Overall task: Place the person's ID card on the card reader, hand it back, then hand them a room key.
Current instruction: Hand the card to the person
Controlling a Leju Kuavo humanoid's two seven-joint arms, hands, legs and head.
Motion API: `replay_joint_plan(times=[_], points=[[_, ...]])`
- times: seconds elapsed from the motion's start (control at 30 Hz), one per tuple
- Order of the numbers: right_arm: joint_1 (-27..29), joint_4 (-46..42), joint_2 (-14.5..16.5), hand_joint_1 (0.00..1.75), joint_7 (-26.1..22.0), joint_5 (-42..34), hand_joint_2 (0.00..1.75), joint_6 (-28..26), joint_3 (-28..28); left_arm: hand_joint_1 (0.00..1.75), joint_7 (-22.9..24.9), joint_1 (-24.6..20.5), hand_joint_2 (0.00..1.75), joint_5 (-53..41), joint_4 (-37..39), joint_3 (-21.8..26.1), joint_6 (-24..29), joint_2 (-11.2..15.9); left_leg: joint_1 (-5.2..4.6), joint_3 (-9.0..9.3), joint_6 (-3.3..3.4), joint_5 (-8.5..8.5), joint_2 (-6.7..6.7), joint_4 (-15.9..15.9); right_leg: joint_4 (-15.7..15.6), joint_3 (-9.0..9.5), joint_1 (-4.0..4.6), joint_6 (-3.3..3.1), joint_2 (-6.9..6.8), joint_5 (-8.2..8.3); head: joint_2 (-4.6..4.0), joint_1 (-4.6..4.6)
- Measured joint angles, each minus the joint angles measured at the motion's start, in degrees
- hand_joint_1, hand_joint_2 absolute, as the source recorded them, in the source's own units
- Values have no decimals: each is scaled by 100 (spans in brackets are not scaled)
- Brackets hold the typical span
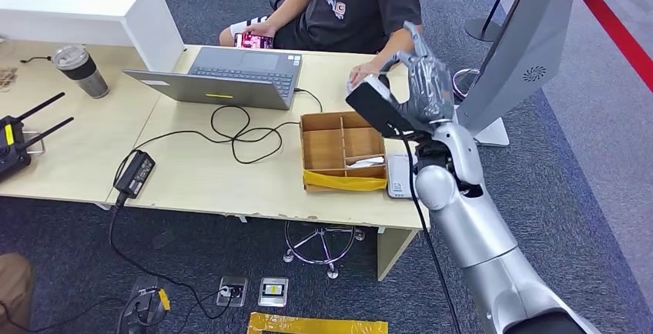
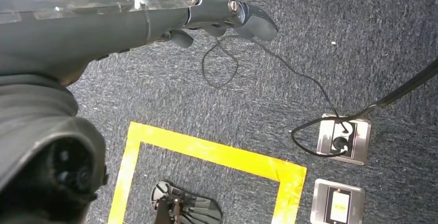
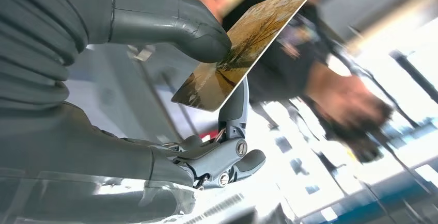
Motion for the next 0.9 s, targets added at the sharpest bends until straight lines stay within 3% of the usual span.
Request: replay_joint_plan(times=[0.17,0.33,0.47,0.57,0.9], points=[[-391,-1332,-20,175,-12,33,175,113,-210,0,1,-11,0,-3,-2,0,0,-19,0,1,0,0,1,-1,-1,0,0,0,1,0,0,1],[-969,-1531,12,175,-175,168,175,79,-247,0,59,-65,0,-21,-5,0,-3,-50,-1,-6,-1,5,2,-1,0,-3,-1,-1,1,9,0,0],[-1786,-724,189,175,-399,327,175,-348,-217,0,106,-143,0,-41,-7,0,-11,-72,3,-8,-10,13,-1,-2,1,-5,3,-7,-3,14,0,0],[-2153,71,266,175,-220,695,175,-456,-187,0,105,-180,0,-48,-9,0,-54,-93,5,-8,-11,16,-7,-2,1,-3,5,-7,-8,14,0,0],[-2544,2206,179,175,161,1429,175,-307,-47,0,98,-196,0,-11,-9,0,-103,-101,3,-12,-11,19,-8,0,-1,-10,2,-4,-6,17,0,0]])
